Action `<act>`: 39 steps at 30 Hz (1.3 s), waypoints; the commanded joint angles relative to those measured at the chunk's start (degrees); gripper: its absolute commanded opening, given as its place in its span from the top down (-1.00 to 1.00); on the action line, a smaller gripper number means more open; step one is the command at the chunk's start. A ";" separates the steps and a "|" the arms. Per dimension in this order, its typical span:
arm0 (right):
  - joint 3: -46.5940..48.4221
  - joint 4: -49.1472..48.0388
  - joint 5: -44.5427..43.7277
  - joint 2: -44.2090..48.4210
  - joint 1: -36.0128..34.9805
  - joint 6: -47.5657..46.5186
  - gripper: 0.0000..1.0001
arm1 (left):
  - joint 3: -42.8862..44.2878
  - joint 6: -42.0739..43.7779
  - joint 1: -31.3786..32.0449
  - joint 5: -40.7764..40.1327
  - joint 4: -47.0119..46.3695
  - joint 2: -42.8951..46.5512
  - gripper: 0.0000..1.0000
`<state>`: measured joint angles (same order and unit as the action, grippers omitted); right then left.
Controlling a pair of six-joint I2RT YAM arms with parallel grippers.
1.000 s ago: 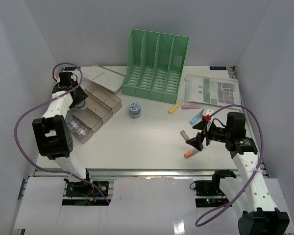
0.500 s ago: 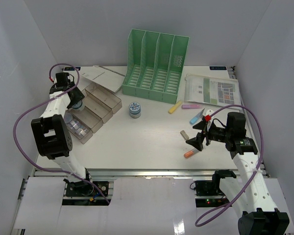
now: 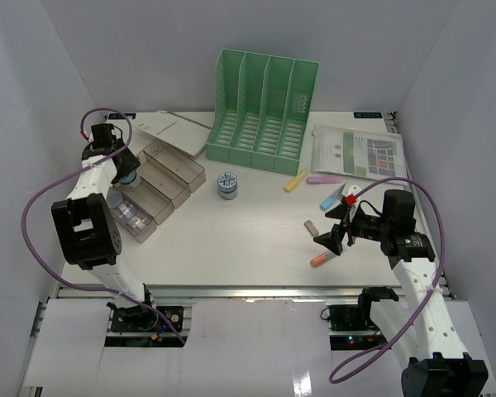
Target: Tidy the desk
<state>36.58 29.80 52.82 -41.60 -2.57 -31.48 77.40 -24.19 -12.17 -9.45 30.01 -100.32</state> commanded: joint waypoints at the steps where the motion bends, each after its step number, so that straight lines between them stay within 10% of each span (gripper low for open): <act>1: -0.45 -1.41 0.94 0.21 0.37 0.20 -0.80 | -1.44 1.10 -0.55 -0.92 0.01 2.00 0.72; 12: -0.54 -1.41 0.97 0.21 0.46 0.20 -0.80 | -2.08 1.59 -0.84 0.83 -0.22 1.71 0.69; 29: -0.54 -1.22 1.59 0.23 0.46 -0.15 -0.80 | -0.90 2.65 -0.84 3.88 0.34 0.65 -0.69; 39: -0.63 -1.15 1.67 0.56 0.42 -0.33 -0.80 | 2.04 3.09 -0.84 6.79 2.31 1.79 -0.88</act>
<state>36.53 29.82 52.90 -41.60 -2.57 -31.66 76.52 -21.72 -12.69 -4.82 31.58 -100.31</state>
